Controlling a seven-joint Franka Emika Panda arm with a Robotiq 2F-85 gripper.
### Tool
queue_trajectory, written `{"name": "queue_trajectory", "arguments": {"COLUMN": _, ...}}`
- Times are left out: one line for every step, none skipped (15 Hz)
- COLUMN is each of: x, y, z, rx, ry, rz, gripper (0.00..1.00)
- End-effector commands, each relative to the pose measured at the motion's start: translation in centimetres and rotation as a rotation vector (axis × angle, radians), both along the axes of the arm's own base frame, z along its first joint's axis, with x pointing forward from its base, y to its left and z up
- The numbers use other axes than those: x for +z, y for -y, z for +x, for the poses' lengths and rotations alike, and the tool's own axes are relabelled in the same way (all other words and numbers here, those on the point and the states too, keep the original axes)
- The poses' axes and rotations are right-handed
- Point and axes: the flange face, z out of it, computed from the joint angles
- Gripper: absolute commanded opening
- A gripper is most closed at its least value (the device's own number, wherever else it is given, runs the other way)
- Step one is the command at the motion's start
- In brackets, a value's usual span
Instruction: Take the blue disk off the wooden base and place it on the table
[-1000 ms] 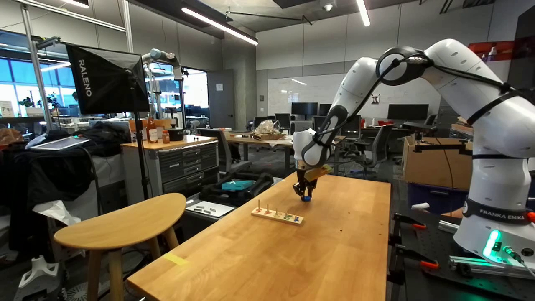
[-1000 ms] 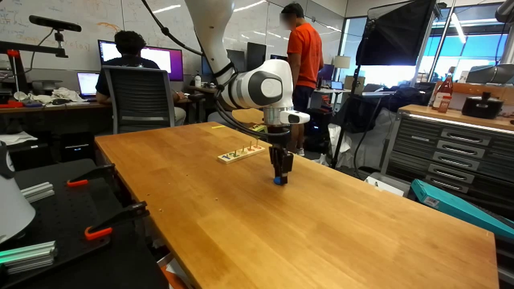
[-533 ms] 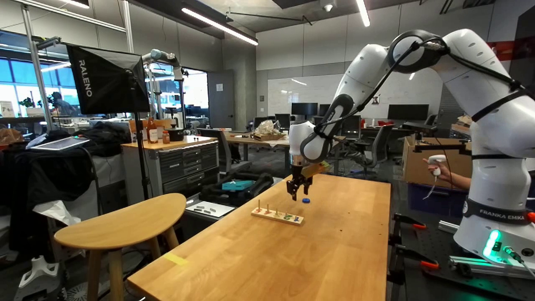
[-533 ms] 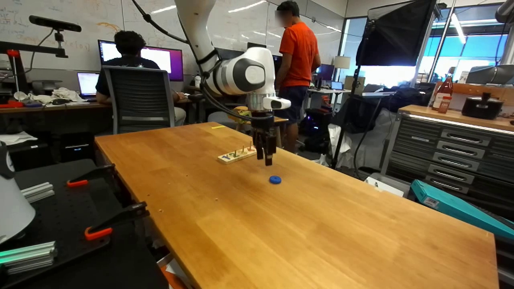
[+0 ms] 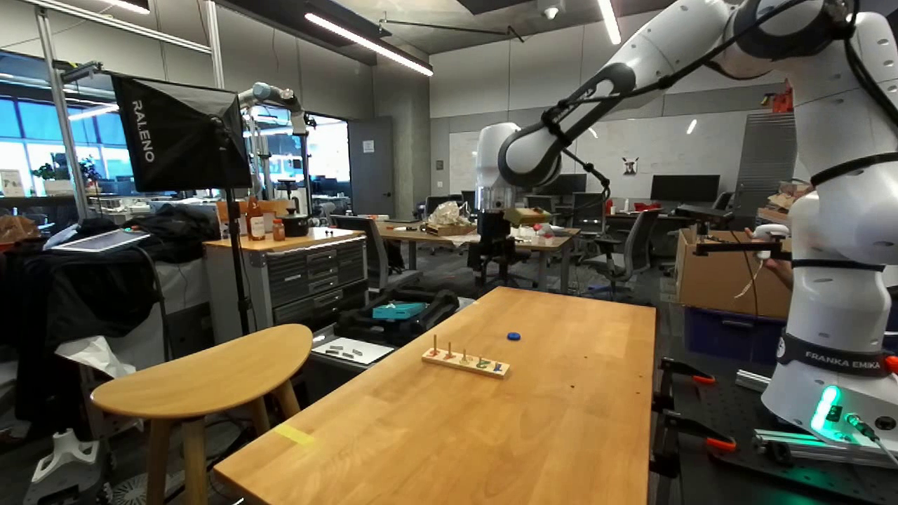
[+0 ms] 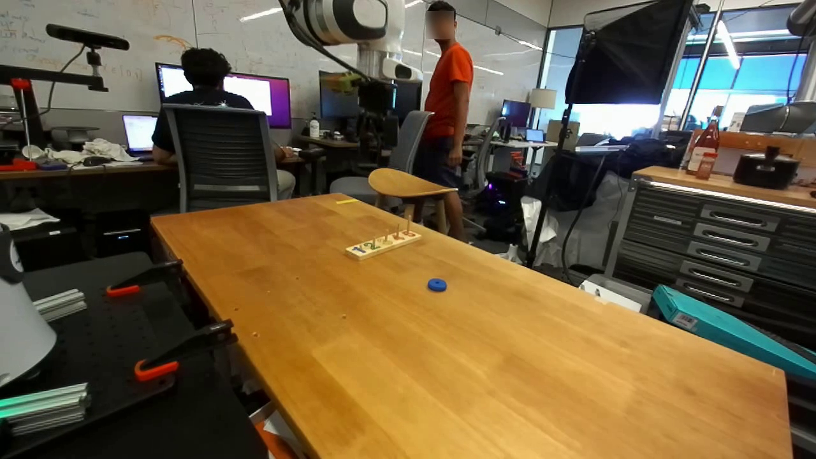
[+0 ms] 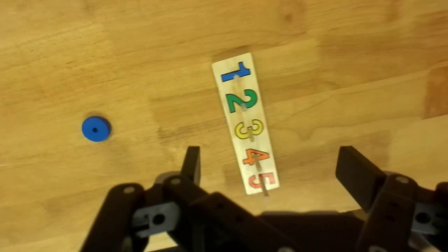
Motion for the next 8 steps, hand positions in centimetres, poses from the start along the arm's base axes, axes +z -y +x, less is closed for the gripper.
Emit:
{"name": "queue_trajectory", "arguments": {"x": 8.6, "y": -2.2, "z": -3.4, "rx": 0.089, "ry": 0.011, "rz": 0.08, "gripper": 1.0}}
{"name": "queue_trajectory", "arguments": {"x": 10.9, "y": -3.0, "z": -4.2, "rx": 0.11, "ry": 0.012, "rz": 0.097, "gripper": 1.0}}
{"name": "queue_trajectory", "arguments": {"x": 13.2, "y": -3.5, "z": -5.3, "rx": 0.121, "ry": 0.015, "rz": 0.11, "gripper": 1.0}}
{"name": "queue_trajectory", "arguments": {"x": 9.3, "y": -3.1, "z": -3.1, "rx": 0.084, "ry": 0.009, "rz": 0.073, "gripper": 1.0}}
{"name": "queue_trajectory", "arguments": {"x": 11.0, "y": -3.4, "z": -3.8, "rx": 0.091, "ry": 0.022, "rz": 0.077, "gripper": 1.0}}
{"name": "queue_trajectory", "arguments": {"x": 11.3, "y": -3.4, "z": -4.0, "rx": 0.092, "ry": 0.027, "rz": 0.077, "gripper": 1.0}}
{"name": "queue_trajectory", "arguments": {"x": 10.7, "y": -3.3, "z": -4.0, "rx": 0.09, "ry": 0.018, "rz": 0.076, "gripper": 1.0}}
{"name": "queue_trajectory", "arguments": {"x": 10.0, "y": -3.2, "z": -3.9, "rx": 0.088, "ry": 0.007, "rz": 0.075, "gripper": 1.0}}
